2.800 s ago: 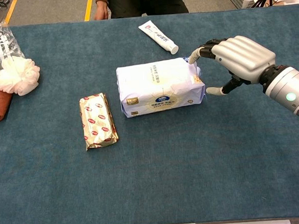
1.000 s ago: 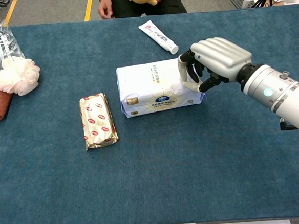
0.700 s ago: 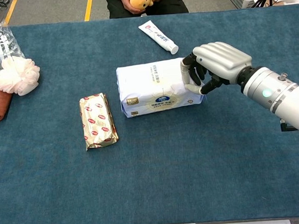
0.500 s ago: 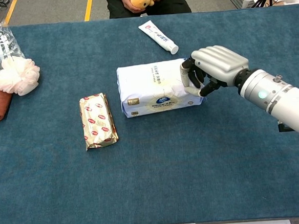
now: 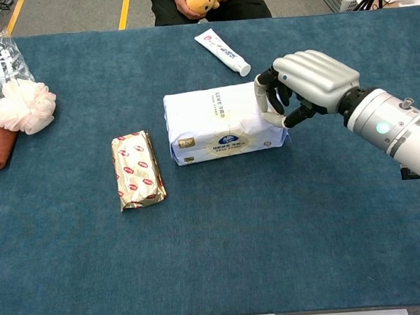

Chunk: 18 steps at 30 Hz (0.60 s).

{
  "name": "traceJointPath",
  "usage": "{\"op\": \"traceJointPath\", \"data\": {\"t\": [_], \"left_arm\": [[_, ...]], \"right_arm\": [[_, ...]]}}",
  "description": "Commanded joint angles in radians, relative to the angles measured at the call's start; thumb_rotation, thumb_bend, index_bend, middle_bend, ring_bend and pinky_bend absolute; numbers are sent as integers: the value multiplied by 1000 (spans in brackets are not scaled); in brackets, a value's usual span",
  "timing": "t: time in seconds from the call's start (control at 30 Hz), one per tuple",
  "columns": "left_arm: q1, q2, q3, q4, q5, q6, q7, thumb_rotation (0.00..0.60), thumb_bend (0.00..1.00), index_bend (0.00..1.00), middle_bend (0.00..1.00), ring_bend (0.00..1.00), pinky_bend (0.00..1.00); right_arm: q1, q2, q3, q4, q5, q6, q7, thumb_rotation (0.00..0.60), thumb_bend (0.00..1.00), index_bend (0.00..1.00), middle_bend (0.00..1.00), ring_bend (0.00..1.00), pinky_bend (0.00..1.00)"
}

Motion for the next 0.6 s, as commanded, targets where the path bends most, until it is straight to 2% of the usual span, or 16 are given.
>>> {"op": "traceJointPath", "data": {"t": [0.03, 0.3, 0.6], "left_arm": [[0, 0, 0, 0, -1, -1, 0, 600, 345, 242, 234, 178, 248], [6, 4, 1, -1, -5, 3, -1, 600, 346, 241, 234, 178, 248], [0, 0, 2, -8, 7, 0, 8, 600, 346, 242, 234, 178, 248]], "right_arm": [[11, -18, 0, 24, 19, -22, 0, 600, 331, 598, 729, 606, 493], [29, -54, -10, 78, 68, -64, -32, 600, 331, 598, 729, 606, 493], [5, 5, -3, -15, -4, 24, -14, 600, 331, 598, 729, 609, 493]]}}
